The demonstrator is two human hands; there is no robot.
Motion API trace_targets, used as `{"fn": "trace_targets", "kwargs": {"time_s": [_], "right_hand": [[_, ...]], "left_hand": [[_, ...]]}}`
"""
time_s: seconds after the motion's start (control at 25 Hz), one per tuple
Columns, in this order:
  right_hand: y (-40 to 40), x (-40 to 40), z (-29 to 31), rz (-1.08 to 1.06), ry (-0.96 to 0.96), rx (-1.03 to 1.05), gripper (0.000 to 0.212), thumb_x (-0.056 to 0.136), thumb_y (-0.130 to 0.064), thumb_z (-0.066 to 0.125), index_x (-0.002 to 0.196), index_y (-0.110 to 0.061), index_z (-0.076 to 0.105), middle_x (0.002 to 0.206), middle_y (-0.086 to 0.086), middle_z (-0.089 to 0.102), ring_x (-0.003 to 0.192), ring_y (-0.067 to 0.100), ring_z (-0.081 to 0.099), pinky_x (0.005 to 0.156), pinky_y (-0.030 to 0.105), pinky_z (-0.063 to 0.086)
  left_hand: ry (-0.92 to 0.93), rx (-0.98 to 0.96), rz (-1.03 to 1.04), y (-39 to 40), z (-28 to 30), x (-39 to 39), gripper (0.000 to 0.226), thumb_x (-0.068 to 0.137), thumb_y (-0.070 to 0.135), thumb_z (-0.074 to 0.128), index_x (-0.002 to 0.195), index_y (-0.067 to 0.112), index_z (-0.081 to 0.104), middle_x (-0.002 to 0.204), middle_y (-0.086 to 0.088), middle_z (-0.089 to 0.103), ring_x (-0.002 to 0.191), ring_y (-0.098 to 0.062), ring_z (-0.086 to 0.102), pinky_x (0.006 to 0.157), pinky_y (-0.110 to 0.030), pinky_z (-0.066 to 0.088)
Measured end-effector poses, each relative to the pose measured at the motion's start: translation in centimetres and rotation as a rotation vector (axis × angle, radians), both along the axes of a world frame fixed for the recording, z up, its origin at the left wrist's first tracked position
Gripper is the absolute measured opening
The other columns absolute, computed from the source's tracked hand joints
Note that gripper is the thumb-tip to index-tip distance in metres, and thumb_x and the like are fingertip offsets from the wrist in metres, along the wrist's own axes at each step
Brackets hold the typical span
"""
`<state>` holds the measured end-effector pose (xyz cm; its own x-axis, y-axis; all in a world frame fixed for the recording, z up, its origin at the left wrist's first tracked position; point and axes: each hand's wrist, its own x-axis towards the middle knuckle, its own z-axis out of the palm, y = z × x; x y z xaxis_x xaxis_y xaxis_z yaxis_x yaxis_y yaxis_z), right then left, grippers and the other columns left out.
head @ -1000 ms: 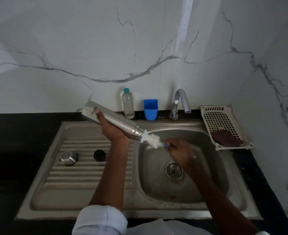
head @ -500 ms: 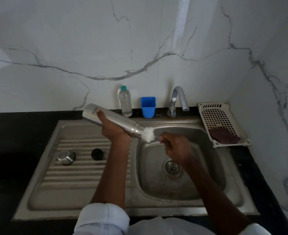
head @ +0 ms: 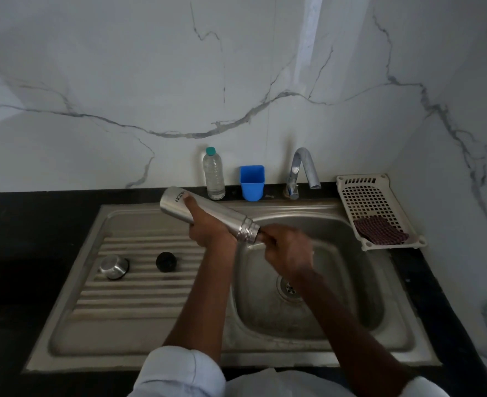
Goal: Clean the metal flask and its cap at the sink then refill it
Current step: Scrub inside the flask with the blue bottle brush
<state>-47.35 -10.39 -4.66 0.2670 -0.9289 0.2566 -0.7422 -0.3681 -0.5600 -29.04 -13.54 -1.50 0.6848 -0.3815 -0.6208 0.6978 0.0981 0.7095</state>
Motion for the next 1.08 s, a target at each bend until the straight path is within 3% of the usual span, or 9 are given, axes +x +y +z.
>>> {"fn": "trace_targets", "kwargs": {"time_s": [0.12,0.2,0.28,0.4,0.56,0.72,0.88,1.0,1.08], "right_hand": [[-1.1,-3.6,0.4,0.071,-0.057,0.22,0.016,0.101,-0.025,0.062,0.094,-0.031,0.075,0.083,-0.009,0.073,0.073,0.007,0.067,0.071,0.03,0.055],[-1.1,-4.6,0.8,0.061,-0.079,0.351,0.027,0.102,-0.019,0.059,0.081,-0.024,0.074,0.075,-0.012,0.067,0.069,-0.004,0.06,0.07,0.022,0.048],[-1.2,-3.4,1.6,0.097,-0.114,0.437,0.038,0.104,-0.017,0.054,0.07,-0.022,0.067,0.062,-0.01,0.058,0.056,-0.002,0.051,0.062,0.019,0.04],[-1.1,-4.2,1.4,0.109,-0.197,0.556,0.037,0.107,-0.021,0.052,0.078,-0.01,0.071,0.062,0.004,0.057,0.051,0.003,0.046,0.055,0.017,0.038],[-1.0,-2.7,1.9,0.172,-0.136,0.485,0.036,0.107,-0.021,0.052,0.073,-0.021,0.066,0.057,-0.009,0.052,0.05,-0.002,0.049,0.06,0.016,0.037],[-1.9,-4.2,1.5,0.137,-0.245,0.571,0.038,0.107,-0.025,0.051,0.074,-0.02,0.068,0.06,-0.003,0.054,0.053,0.004,0.046,0.059,0.022,0.039],[-1.0,-2.2,1.9,0.213,-0.22,0.468,0.036,0.107,-0.022,0.052,0.075,-0.026,0.069,0.061,-0.006,0.057,0.054,-0.001,0.051,0.061,0.022,0.044],[-1.0,-1.7,2.5,0.212,-0.316,0.446,0.008,0.095,-0.019,0.071,0.09,-0.026,0.07,0.079,-0.006,0.067,0.068,0.003,0.061,0.064,0.022,0.052],[-0.2,-1.9,1.8,0.121,-0.227,0.273,0.015,0.085,-0.019,0.081,0.093,-0.025,0.069,0.086,-0.007,0.067,0.074,0.007,0.062,0.067,0.025,0.055]], "left_hand": [[-0.006,-0.065,0.011,-0.4,1.1,1.4,0.068,0.08,0.071,0.076,0.118,0.015,0.066,0.105,-0.005,0.076,0.088,-0.024,0.076,0.079,-0.036,0.064],[-0.005,-0.094,0.016,-0.4,1.2,2.1,0.066,0.081,0.069,0.076,0.116,0.015,0.067,0.104,-0.005,0.076,0.087,-0.024,0.077,0.076,-0.036,0.064],[0.006,-0.138,-0.022,-0.3,1.1,1.6,0.06,0.081,0.066,0.078,0.11,0.014,0.069,0.105,-0.009,0.077,0.086,-0.026,0.078,0.077,-0.041,0.066],[0.031,-0.186,-0.028,0.1,0.8,1.7,0.061,0.078,0.066,0.081,0.109,0.014,0.069,0.106,-0.012,0.078,0.089,-0.03,0.079,0.082,-0.05,0.066],[0.001,-0.168,-0.019,0.4,0.5,1.4,0.058,0.08,0.067,0.078,0.109,0.017,0.068,0.106,-0.011,0.077,0.09,-0.029,0.079,0.083,-0.048,0.066],[-0.034,-0.226,-0.015,0.3,1.2,2.0,0.071,0.078,0.07,0.078,0.12,0.014,0.067,0.111,-0.014,0.076,0.094,-0.031,0.078,0.085,-0.05,0.065],[-0.053,-0.201,-0.069,0.6,1.2,0.2,0.06,0.087,0.064,0.074,0.119,0.014,0.066,0.11,-0.012,0.076,0.09,-0.027,0.078,0.079,-0.043,0.066],[-0.048,-0.202,-0.05,0.5,1.4,0.5,0.059,0.086,0.064,0.074,0.118,0.015,0.067,0.111,-0.011,0.076,0.091,-0.026,0.078,0.082,-0.043,0.066],[-0.038,-0.178,-0.012,0.4,1.0,1.4,0.062,0.085,0.064,0.075,0.119,0.012,0.068,0.109,-0.01,0.077,0.09,-0.026,0.078,0.083,-0.042,0.066]]}}
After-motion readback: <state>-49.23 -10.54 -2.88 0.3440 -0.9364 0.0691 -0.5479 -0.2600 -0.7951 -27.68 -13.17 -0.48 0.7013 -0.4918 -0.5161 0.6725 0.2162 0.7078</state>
